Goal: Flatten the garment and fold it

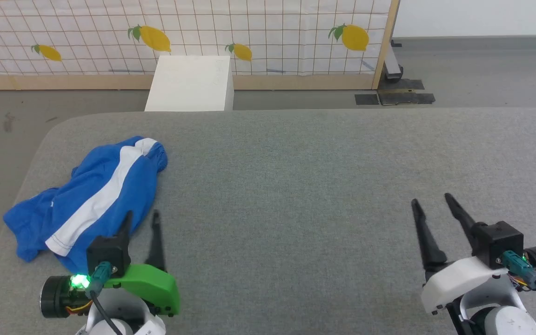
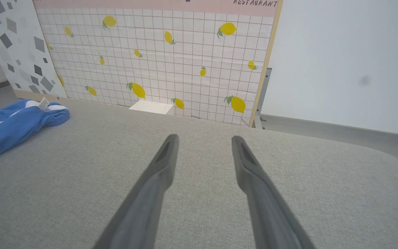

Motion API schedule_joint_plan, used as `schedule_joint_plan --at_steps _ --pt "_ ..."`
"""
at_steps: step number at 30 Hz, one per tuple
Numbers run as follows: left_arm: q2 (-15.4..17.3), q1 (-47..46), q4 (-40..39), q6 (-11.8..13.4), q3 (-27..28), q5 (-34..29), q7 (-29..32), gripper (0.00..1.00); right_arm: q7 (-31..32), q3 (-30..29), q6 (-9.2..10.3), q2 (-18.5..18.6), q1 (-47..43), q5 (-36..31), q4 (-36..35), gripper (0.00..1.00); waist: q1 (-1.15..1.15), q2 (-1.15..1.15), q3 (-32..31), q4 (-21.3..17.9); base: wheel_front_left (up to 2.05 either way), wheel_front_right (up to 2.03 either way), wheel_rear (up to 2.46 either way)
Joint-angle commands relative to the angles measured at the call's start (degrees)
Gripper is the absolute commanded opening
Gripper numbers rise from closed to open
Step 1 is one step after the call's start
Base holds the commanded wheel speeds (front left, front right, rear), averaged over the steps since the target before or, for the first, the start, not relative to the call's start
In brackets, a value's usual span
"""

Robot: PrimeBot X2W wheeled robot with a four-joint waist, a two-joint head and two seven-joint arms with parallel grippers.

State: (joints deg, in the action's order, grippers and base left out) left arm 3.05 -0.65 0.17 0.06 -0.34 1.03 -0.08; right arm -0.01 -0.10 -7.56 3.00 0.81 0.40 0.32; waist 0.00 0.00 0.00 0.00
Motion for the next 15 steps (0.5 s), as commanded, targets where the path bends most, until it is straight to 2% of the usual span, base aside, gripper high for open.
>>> schedule_joint_plan --at_steps 1,15 --pt "0.0 0.0 0.2 0.0 -0.1 0.1 -0.2 1.0 -0.3 -0.1 0.0 0.0 -0.1 0.3 0.1 1.0 0.0 0.0 0.0 0.0 0.0 0.0 0.0" --pt "0.0 -0.6 2.3 0.2 -1.3 1.1 -1.9 1.0 -2.0 -0.7 0.01 0.0 -0.7 1.6 1.0 1.0 0.0 0.0 0.0 0.0 0.0 0.0 0.0"
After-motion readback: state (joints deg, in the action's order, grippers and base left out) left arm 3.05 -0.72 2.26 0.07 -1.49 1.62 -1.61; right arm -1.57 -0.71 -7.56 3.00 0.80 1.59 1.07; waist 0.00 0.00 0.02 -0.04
